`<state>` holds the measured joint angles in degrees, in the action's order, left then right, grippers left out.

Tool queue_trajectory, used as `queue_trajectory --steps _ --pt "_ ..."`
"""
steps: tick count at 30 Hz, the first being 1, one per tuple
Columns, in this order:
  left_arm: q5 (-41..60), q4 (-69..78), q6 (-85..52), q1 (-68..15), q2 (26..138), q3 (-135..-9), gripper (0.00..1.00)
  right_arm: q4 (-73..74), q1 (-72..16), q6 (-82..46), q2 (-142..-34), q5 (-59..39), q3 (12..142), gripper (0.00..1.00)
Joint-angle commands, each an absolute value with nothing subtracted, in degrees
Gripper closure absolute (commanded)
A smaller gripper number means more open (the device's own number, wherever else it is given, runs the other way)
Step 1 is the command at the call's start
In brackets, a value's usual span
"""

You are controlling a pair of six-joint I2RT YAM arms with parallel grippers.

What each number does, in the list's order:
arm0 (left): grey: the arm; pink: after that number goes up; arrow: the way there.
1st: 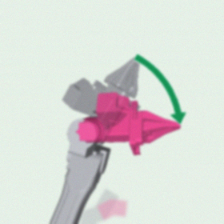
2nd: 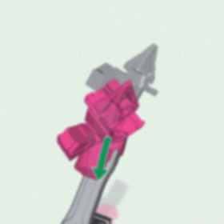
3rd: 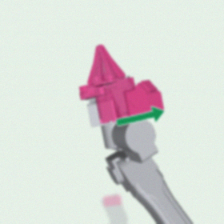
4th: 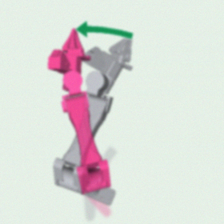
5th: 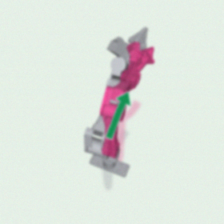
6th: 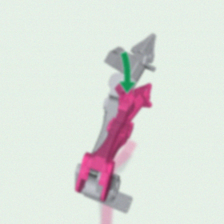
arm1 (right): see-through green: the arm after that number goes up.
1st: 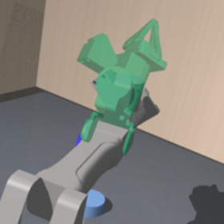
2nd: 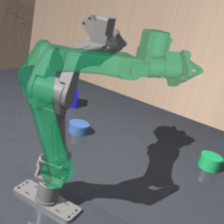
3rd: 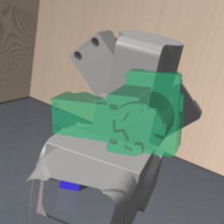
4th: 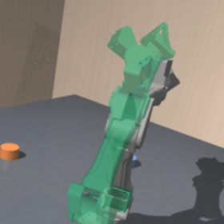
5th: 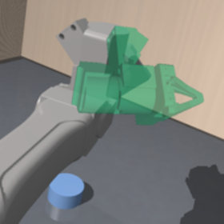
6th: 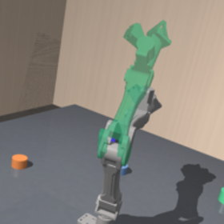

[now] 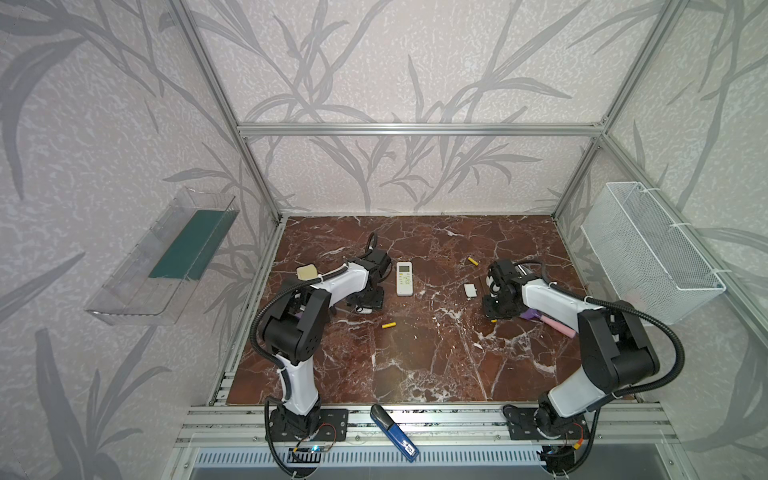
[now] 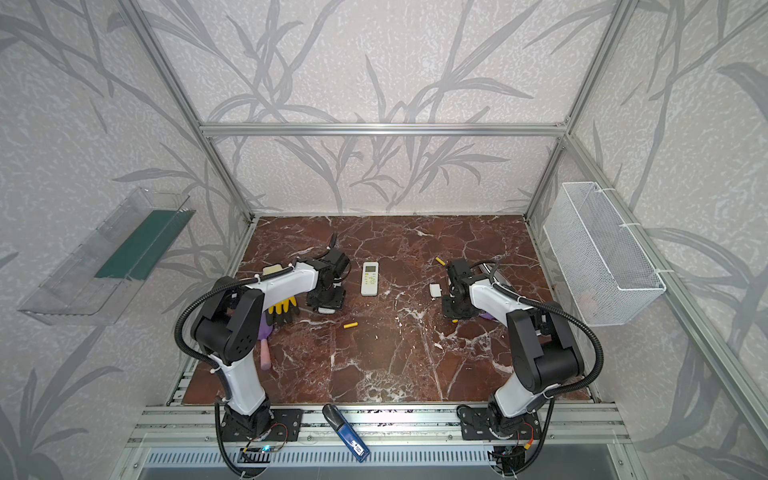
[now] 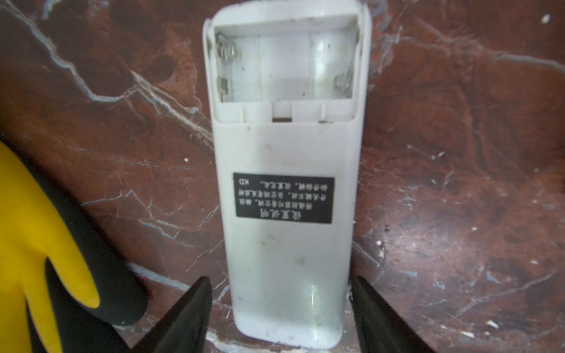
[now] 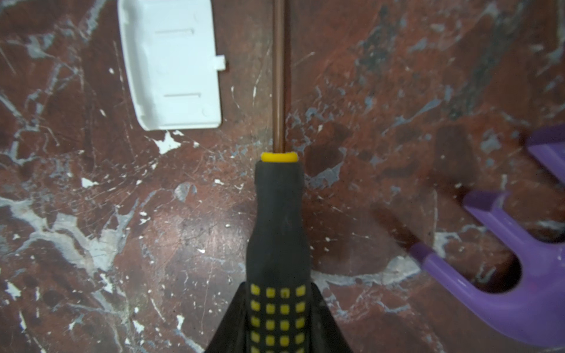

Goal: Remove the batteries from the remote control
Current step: 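Lower the empty remote with the left gripper while the right lowers the screwdriver, then grasp the white display remote with the left gripper while the right releases the screwdriver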

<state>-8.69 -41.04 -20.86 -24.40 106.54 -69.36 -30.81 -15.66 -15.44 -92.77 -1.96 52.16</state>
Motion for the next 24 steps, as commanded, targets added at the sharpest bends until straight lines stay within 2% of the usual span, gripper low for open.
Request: queue_trajectory --steps 1,4,7,18,24 --pt "-9.4 -44.0 -21.7 -24.2 103.5 -71.2 0.17 -33.6 -15.8 -15.9 -93.9 -1.7 53.2 0.83" --pt "-8.9 -44.6 -21.5 -24.3 101.6 -72.3 0.09 -33.9 -15.8 -15.6 -94.1 -1.6 53.4 0.78" --pt "-7.8 -45.0 -21.1 -24.5 100.3 -73.6 0.05 -34.0 -15.8 -15.4 -94.4 -1.6 53.7 0.72" --pt "-4.1 -43.4 -20.7 -27.0 101.4 -77.1 0.04 -35.4 -15.8 -14.6 -99.1 -1.2 55.8 0.69" --pt "-3.6 -43.3 -20.5 -28.8 105.8 -81.4 0.03 -35.5 -15.8 -14.2 -100.1 -1.5 56.3 0.61"
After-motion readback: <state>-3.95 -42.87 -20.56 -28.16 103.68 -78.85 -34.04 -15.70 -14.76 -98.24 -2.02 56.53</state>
